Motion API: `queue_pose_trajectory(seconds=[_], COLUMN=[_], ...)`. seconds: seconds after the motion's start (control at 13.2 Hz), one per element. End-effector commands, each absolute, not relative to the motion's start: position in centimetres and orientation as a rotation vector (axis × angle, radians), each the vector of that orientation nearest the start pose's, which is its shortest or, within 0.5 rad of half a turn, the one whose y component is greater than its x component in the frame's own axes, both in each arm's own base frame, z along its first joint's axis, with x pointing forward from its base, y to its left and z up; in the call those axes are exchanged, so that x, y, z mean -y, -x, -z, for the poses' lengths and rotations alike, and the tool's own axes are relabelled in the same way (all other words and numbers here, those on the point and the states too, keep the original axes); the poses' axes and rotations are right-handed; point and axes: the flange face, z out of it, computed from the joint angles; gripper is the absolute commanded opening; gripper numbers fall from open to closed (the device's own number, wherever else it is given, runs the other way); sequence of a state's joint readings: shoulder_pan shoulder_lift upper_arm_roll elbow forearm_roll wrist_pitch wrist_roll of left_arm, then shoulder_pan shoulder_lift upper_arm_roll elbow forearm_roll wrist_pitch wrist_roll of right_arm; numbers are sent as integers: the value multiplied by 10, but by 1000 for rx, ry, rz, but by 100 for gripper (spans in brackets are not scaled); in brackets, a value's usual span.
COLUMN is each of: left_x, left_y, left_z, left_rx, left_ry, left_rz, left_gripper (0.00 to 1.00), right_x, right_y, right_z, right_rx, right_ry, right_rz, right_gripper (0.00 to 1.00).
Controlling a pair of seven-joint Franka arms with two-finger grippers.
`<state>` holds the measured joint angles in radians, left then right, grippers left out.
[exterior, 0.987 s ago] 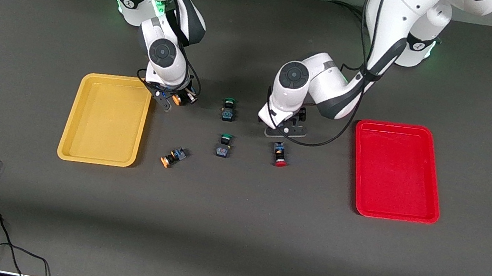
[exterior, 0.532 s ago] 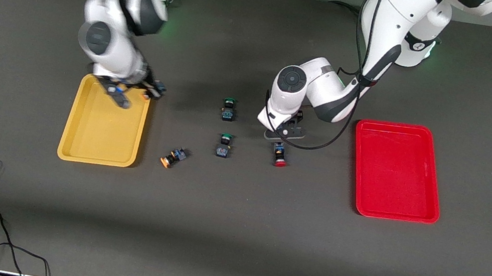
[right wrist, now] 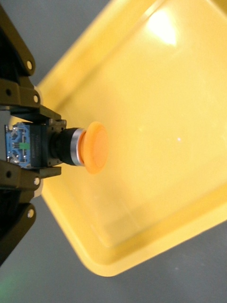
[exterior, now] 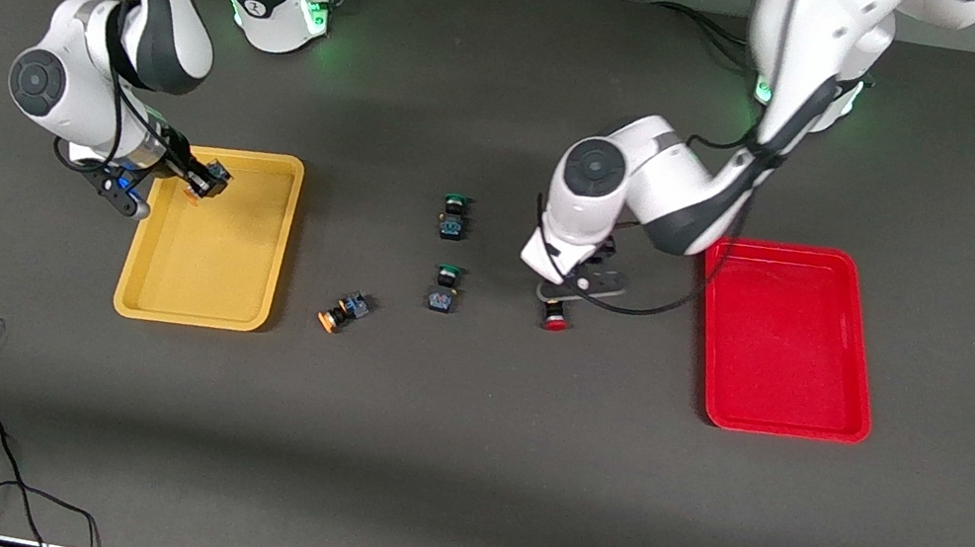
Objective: Place red and yellow buttons in trays
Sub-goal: 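Place the orange button with the right gripper while the left gripper places red, then reach the right gripper to the second orange button while the left gripper releases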
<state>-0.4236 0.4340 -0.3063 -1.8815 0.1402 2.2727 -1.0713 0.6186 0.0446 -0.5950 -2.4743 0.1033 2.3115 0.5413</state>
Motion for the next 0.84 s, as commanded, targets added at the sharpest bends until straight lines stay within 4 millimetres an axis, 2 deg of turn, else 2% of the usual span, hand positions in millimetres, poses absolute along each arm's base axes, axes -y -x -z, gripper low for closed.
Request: queue_pose_trajectory(seconds=[0.0, 0.15, 0.23, 0.3, 0.38, 0.46, 0.61, 0.76], left_x=[348, 286, 253, 219, 182, 150, 114, 105], left_y=[-496, -519, -527, -535, -542, -548, -549, -543], left_z=[-354, -376, -373, -371, -360, -344, -298, -243], left_rx=[355, 287, 240, 192, 134, 82, 49, 36], left_ry=[3124, 3130, 3116, 3113, 3114, 3121, 3135, 3159], left_rz=[-86, -176, -226, -260, -288, -305, -228, -133], left_gripper=[0, 0, 0, 0, 0, 0, 0, 0], right_x=[-14, -11, -10, -10, -10, -11, -13, -21], right_y=[-455, -455, -454, -454, -454, -454, -457, -469], right_z=[-226, -213, -208, -205, -204, -206, -213, -235], right_rx=[-902, -911, -914, -916, -916, -922, -954, -961], right_ry=[3069, 3093, 3102, 3108, 3108, 3100, 3059, 3028], right_rz=[-281, -274, -275, -278, -280, -278, -286, -283], right_gripper=[17, 20, 24, 42, 87, 100, 100, 100])
